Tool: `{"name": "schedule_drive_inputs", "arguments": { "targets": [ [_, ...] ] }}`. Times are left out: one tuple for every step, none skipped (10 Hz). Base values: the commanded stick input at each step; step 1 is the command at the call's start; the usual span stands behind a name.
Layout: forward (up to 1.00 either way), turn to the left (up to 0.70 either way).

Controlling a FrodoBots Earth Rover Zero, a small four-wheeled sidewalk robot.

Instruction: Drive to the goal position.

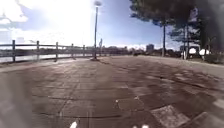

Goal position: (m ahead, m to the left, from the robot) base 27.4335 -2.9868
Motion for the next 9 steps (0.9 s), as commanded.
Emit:
{"name": "schedule_drive_inputs", "arguments": {
  "targets": [
    [1.00,-0.40],
    [1.00,-0.26],
    [1.00,0.00],
    [1.00,0.00],
    [1.00,0.00],
    [1.00,0.00],
    [1.00,0.00],
    [1.00,0.00],
    [1.00,0.00]
  ]
}}
